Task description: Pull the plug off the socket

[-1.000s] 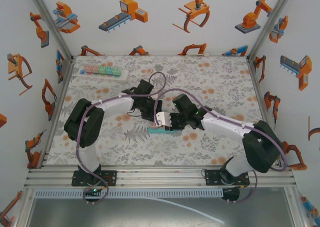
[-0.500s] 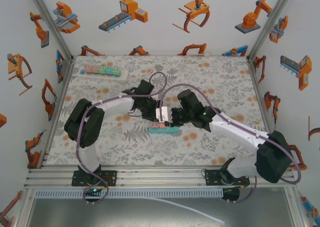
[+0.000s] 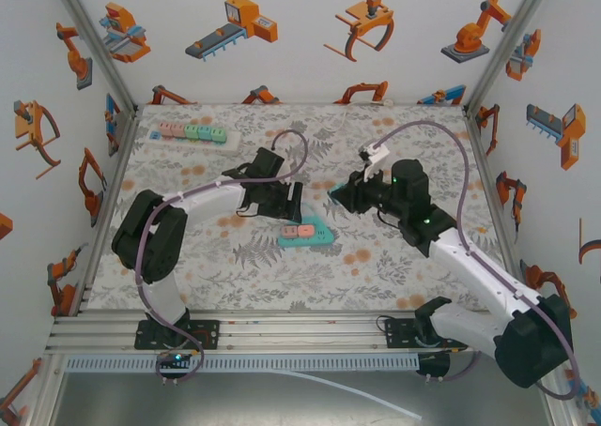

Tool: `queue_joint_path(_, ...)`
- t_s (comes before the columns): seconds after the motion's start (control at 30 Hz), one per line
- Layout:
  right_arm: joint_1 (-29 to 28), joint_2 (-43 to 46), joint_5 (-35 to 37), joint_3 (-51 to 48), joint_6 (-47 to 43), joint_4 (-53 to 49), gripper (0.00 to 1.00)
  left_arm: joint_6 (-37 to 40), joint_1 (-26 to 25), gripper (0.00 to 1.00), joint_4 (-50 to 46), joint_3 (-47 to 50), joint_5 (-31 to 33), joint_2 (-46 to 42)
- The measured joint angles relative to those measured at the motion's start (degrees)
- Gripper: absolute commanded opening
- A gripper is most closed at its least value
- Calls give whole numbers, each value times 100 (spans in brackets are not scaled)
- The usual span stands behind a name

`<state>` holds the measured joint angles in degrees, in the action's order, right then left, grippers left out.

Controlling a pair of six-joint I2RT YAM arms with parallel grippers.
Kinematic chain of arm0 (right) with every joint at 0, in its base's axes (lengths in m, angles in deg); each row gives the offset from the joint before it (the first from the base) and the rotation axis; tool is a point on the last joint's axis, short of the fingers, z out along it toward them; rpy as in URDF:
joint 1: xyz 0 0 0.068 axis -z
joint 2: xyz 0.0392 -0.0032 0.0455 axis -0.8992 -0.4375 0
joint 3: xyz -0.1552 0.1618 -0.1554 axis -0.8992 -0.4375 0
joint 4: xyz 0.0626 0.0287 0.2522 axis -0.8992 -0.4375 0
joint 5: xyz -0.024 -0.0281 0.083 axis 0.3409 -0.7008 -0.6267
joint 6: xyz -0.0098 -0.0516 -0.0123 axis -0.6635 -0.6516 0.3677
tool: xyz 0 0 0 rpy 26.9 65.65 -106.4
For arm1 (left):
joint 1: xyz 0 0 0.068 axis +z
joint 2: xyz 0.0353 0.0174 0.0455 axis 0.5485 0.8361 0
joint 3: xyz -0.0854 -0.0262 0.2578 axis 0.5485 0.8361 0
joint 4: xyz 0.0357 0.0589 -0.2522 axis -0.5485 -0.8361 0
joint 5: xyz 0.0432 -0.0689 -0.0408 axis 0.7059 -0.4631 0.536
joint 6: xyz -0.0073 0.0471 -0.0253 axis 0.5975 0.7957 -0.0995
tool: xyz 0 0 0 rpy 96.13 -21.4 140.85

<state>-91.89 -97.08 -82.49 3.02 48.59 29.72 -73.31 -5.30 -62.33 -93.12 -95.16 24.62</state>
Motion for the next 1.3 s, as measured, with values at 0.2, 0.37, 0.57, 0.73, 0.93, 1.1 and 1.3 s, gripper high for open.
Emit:
queue_joint_path(0.2,625,-297,437,-385,1862,302,7,81,-26,75,658,573,-382,-892)
queue_joint_path(0.37,833,-1176,529,-693,2789,828,7,345,-240,79,1484,1390,-909,-1886)
queue_joint_path(0.57,833,-2365,450,-723,3276,1665,10,640,-461,87,2146,2011,-1215,-2660)
queue_joint_path(0.73,833,-3248,247,-726,3543,2514,14,748,-496,90,2599,2293,-1147,-2846)
queue_joint_path(0.93,837,-3748,111,-726,3729,3053,37,752,-496,93,2726,2361,-863,-2841)
queue_joint_path(1.1,837,-3814,101,-789,3757,3204,46,754,-496,93,2747,2361,-597,-2841)
queue_joint_path(1.3,837,-3668,192,-916,3668,3180,51,756,-494,94,2741,2361,-260,-2841)
